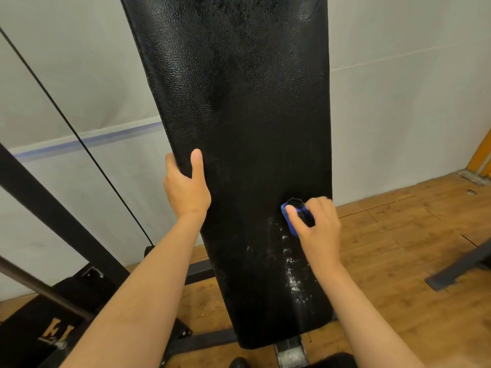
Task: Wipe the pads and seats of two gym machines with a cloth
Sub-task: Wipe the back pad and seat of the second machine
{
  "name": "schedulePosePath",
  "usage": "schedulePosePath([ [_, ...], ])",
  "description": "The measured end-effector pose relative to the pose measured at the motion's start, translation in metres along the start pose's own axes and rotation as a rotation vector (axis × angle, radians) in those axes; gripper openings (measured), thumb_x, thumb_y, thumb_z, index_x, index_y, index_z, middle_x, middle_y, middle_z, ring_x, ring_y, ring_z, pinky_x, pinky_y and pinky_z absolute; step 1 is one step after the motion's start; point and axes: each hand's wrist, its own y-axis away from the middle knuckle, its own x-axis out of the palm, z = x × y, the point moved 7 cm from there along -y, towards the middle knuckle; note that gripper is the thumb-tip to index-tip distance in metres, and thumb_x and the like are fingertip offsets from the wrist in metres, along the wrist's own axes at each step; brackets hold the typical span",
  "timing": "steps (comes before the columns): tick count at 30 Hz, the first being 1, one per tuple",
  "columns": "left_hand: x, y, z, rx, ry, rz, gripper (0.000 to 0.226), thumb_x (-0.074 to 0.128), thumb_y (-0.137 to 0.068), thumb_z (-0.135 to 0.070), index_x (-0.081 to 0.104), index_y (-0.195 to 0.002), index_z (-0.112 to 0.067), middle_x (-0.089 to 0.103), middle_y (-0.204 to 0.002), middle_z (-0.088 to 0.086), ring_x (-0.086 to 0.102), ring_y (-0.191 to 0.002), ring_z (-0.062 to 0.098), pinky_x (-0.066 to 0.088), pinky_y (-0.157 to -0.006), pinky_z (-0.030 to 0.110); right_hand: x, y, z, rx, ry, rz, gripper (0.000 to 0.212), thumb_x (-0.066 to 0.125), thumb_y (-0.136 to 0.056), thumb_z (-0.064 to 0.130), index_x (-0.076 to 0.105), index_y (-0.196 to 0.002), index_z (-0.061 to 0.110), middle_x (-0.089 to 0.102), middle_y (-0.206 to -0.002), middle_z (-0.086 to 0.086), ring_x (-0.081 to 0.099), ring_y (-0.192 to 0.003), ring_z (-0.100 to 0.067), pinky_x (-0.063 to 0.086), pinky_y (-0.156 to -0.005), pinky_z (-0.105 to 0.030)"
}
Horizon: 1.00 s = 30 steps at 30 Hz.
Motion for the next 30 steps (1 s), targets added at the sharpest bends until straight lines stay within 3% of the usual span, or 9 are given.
schedulePosePath([
  [7, 0.000, -0.001, 0.002, -0.010, -0.013, -0.005, 0.049, 0.043, -0.098, -0.047, 0.047, -0.135, -0.015, 0.056, -0.128, 0.001, 0.047, -0.107, 0.003, 0.037, -0.083, 0.012, 0.021, 0.029, -0.005, 0.016, -0.007, 0.135, 0.020, 0.066, -0.080, 0.034, 0.055, -0.078, 0.017, 0.046, -0.083, 0.011, 0.046, -0.077, -0.005, 0.035, -0.064, -0.009],
  [10, 0.001, -0.001, 0.001, 0.001, -0.010, 0.001, 0.047, 0.043, -0.098, -0.046, 0.048, -0.133, -0.014, 0.057, -0.126, 0.000, 0.048, -0.105, 0.004, 0.034, -0.078, 0.006, 0.008, 0.015, -0.007, 0.080, -0.063, 0.054, 0.019, 0.067, -0.081, 0.031, 0.051, -0.078, 0.020, 0.047, -0.082, 0.008, 0.044, -0.074, -0.004, 0.035, -0.064, -0.010],
  [16, 0.001, -0.001, 0.003, 0.009, -0.010, -0.003, 0.052, 0.042, -0.097, -0.049, 0.047, -0.134, -0.013, 0.057, -0.128, 0.002, 0.053, -0.111, 0.011, 0.039, -0.085, 0.015, 0.001, 0.002, -0.002, 0.223, -0.154, -0.124, 0.020, 0.064, -0.083, 0.032, 0.050, -0.081, 0.017, 0.048, -0.086, 0.003, 0.045, -0.077, -0.010, 0.037, -0.068, -0.008],
  [19, 0.001, -0.002, 0.003, 0.008, -0.005, 0.008, 0.049, 0.043, -0.097, -0.047, 0.048, -0.133, -0.014, 0.057, -0.126, 0.000, 0.050, -0.106, 0.005, 0.035, -0.078, 0.005, 0.017, 0.016, 0.011, 0.209, -0.164, -0.084, 0.019, 0.064, -0.083, 0.032, 0.052, -0.080, 0.018, 0.049, -0.086, 0.006, 0.048, -0.079, -0.010, 0.039, -0.069, -0.012],
  [25, 0.000, -0.001, 0.000, 0.020, 0.022, 0.016, 0.046, 0.044, -0.098, -0.045, 0.048, -0.132, -0.014, 0.056, -0.122, -0.005, 0.050, -0.101, 0.001, 0.033, -0.074, 0.000, 0.054, 0.061, 0.025, 0.060, -0.064, 0.082, 0.023, 0.064, -0.082, 0.036, 0.060, -0.086, 0.013, 0.053, -0.089, 0.005, 0.047, -0.083, -0.008, 0.040, -0.073, -0.010],
  [30, -0.001, 0.000, -0.001, 0.012, 0.031, 0.023, 0.043, 0.044, -0.099, -0.041, 0.049, -0.131, -0.013, 0.049, -0.107, -0.016, 0.048, -0.083, -0.013, 0.032, -0.066, -0.008, 0.046, 0.057, 0.021, 0.058, -0.065, 0.073, 0.022, 0.068, -0.080, 0.032, 0.063, -0.087, 0.011, 0.054, -0.090, 0.003, 0.047, -0.087, -0.007, 0.039, -0.077, -0.009],
])
